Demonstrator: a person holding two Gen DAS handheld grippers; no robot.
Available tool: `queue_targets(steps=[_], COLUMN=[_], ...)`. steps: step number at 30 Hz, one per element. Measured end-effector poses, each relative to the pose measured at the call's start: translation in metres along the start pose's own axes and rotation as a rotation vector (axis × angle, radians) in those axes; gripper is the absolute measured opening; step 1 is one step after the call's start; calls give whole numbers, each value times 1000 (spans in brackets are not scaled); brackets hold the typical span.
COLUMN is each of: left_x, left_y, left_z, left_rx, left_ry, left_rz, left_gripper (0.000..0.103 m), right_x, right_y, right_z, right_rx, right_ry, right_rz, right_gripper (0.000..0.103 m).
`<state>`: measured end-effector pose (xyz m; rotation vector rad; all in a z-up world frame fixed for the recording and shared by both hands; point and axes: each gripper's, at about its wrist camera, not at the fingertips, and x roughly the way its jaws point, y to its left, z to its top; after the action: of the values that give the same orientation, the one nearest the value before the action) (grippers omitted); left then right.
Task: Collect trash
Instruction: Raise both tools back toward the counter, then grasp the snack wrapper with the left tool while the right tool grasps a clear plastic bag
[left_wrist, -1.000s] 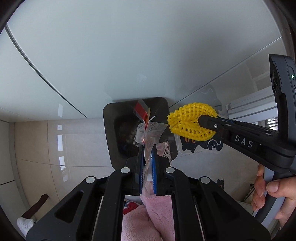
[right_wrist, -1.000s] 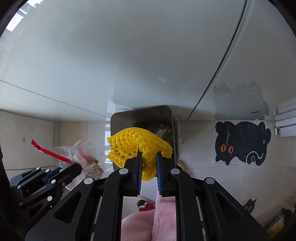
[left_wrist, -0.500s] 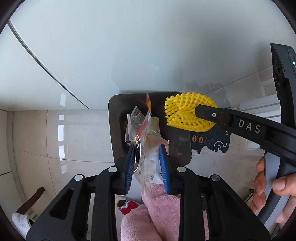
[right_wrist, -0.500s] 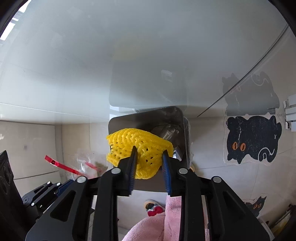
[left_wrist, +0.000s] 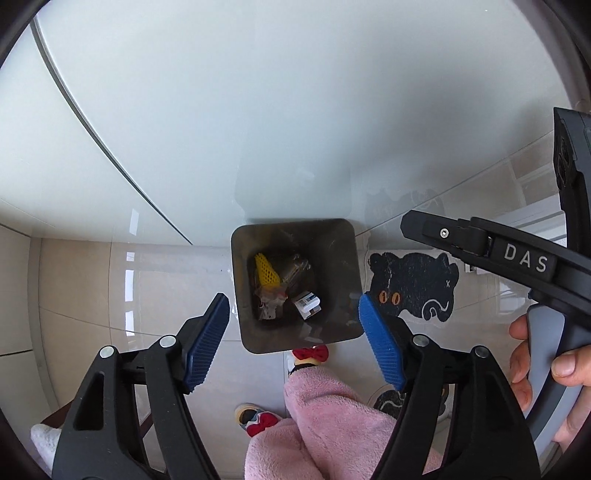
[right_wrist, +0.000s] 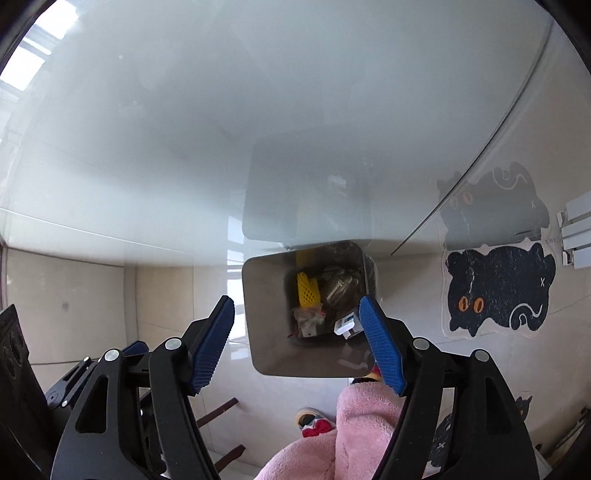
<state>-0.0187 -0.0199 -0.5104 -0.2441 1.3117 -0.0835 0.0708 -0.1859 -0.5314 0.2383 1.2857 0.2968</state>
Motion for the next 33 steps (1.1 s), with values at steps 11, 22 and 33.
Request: queue_targets(steps=[11,22,33], left_x=[-163,-255,-266], left_y=[-25,-45,-30], left_z=[15,73,156], left_rx=[65,114,68], left_ry=[-300,-520,-582], left_rz=[-50,-53,-8], left_gripper=[91,91,91], right_x=[-179,-281,-300], right_y=[18,35,38], right_z=[-9,57,138], right_rx=[-62,-113,-131], right_ry=[-290,-535,-618], right_rz=[85,110,84], right_gripper=[95,95,94])
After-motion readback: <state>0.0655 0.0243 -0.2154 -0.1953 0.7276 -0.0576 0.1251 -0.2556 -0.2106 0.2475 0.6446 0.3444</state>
